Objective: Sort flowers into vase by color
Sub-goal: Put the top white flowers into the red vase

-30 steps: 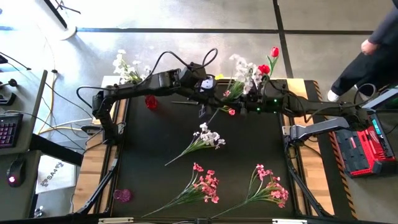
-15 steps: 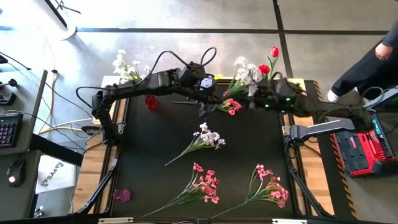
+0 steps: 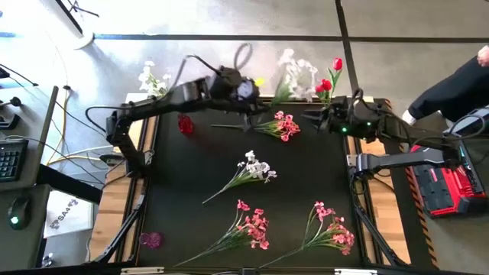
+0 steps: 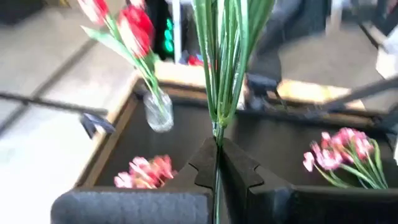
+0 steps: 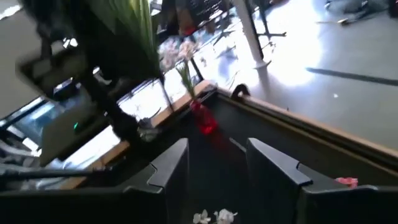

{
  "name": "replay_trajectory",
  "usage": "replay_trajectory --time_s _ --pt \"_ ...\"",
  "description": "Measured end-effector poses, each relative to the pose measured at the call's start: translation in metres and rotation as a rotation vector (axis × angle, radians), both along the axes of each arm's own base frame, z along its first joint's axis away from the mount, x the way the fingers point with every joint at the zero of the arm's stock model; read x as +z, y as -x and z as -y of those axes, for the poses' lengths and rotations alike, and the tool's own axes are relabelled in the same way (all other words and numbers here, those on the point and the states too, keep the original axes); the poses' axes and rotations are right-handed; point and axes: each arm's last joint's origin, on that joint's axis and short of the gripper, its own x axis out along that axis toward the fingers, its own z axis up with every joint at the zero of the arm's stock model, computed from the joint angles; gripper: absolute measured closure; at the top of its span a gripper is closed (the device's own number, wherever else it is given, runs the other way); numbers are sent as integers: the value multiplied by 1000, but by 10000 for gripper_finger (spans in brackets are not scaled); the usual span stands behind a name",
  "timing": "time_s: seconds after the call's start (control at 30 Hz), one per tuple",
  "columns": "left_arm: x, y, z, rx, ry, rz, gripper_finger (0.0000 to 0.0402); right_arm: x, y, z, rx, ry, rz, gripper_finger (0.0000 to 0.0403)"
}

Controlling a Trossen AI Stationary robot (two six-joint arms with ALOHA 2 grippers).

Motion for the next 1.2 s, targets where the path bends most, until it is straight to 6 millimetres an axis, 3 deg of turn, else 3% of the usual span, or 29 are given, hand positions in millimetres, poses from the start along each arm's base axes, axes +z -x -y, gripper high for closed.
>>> replay_trajectory --time_s 0.27,0.67,0.77,1.03,1.2 --pt "29 40 -24 111 -22 45 401 -1 -17 0 84 62 -9 254" --pt "55 106 -13 215 -54 13 401 1 -24 1 101 131 7 254" --pt "41 115 -6 226 -12 45 401 1 -24 1 101 133 7 254" --pt "-25 132 29 151 -6 176 401 1 -24 1 101 132 7 254" --pt "-60 137 47 83 -32 101 401 1 -23 4 85 134 5 253"
